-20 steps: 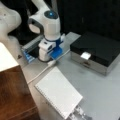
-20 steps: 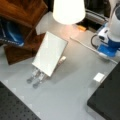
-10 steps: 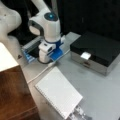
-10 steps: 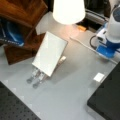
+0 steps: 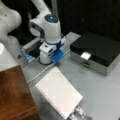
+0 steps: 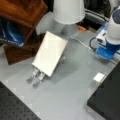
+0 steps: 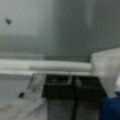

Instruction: Turn off the lamps. Pick up the book. Place the book on the shelf position.

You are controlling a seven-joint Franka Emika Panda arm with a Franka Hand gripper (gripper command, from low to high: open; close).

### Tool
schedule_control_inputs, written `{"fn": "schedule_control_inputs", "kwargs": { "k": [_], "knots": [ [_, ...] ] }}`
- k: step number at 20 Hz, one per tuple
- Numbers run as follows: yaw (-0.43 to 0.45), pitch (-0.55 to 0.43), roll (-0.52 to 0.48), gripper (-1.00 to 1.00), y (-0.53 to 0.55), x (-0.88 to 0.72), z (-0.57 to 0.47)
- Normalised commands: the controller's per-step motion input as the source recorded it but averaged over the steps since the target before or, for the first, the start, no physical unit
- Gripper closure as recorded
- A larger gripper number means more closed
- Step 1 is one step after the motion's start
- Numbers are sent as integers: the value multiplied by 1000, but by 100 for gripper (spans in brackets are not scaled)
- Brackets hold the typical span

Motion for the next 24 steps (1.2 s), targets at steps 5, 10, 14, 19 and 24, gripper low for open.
{"fn": "schedule_control_inputs", "kwargs": {
  "k": [5,10,14,19,24],
  "knots": [
    [49,-541,50,100,-352,-823,-490],
    [52,-521,52,100,-365,-853,-489],
    [43,-456,62,100,-369,-908,-356],
    [13,-408,99,100,-275,-863,-145],
    [-19,-386,135,100,-145,-701,-48]
  ]
}}
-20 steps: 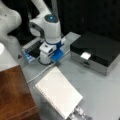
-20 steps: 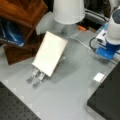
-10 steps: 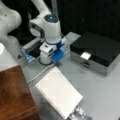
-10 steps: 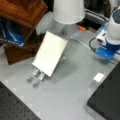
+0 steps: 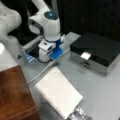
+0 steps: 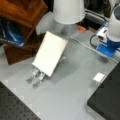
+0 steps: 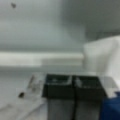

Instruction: Turn off the lamps. Pick up the book. Place the book on the shelf position.

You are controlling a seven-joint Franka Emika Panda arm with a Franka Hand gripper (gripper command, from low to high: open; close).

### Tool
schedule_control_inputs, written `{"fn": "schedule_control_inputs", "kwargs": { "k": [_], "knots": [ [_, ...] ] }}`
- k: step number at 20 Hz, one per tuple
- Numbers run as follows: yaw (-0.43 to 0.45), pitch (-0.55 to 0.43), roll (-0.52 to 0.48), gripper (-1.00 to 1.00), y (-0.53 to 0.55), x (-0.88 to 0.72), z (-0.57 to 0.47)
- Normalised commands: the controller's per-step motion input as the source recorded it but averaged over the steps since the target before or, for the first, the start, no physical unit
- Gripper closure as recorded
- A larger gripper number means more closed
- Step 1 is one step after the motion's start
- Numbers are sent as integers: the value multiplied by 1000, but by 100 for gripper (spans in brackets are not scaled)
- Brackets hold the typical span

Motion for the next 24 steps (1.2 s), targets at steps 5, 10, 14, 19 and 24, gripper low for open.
{"fn": "schedule_control_inputs", "kwargs": {
  "k": [5,10,14,19,24],
  "knots": [
    [-20,-328,150,100,-95,-539,-91],
    [-3,-263,148,100,-91,-405,-117],
    [2,-191,134,100,-57,-354,26],
    [27,-118,117,100,-36,-286,222],
    [39,-49,125,100,-38,-167,250]
  ]
}}
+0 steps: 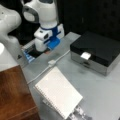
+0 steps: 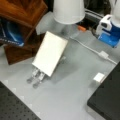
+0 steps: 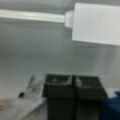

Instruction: Turn off the lamps. Pick up the book. Place the book on the shelf position.

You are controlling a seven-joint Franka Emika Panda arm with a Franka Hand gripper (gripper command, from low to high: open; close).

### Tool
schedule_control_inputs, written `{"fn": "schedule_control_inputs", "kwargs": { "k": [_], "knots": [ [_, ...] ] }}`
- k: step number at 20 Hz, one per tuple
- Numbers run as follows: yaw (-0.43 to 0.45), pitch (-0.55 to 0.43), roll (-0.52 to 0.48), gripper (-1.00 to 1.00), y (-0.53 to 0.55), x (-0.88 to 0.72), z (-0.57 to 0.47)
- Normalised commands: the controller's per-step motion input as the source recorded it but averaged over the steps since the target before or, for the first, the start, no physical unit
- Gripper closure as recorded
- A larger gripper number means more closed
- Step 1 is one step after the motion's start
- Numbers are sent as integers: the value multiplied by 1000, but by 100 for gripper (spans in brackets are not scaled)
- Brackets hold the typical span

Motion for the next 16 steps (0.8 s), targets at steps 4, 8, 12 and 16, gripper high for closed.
{"fn": "schedule_control_inputs", "kwargs": {
  "k": [4,8,12,16],
  "knots": [
    [10,32,145,100,-4,-112,212],
    [-2,66,149,100,32,-67,195],
    [3,74,158,100,33,-16,115],
    [17,89,159,100,28,1,73]
  ]
}}
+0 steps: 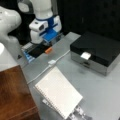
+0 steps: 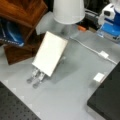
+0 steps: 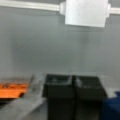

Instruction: Turn off the lamps. Pick up the book. Place the book on the shelf position.

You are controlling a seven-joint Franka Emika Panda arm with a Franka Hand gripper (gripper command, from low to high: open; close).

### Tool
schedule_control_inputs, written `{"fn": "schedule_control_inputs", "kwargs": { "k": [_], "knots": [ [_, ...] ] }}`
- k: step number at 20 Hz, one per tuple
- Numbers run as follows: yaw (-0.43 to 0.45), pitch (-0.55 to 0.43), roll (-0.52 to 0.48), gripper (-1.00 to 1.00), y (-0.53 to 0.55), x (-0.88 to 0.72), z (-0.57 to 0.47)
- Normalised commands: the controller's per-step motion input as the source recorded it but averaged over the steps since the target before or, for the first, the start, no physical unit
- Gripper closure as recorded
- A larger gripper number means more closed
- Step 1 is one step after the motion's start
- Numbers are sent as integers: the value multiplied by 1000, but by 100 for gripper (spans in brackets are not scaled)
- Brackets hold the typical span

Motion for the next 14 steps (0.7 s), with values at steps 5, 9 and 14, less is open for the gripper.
{"fn": "schedule_control_inputs", "kwargs": {
  "k": [5,9,14],
  "knots": [
    [37,92,135,-100,13,7,69],
    [49,83,119,-100,0,41,66],
    [55,91,127,-100,19,68,158]
  ]
}}
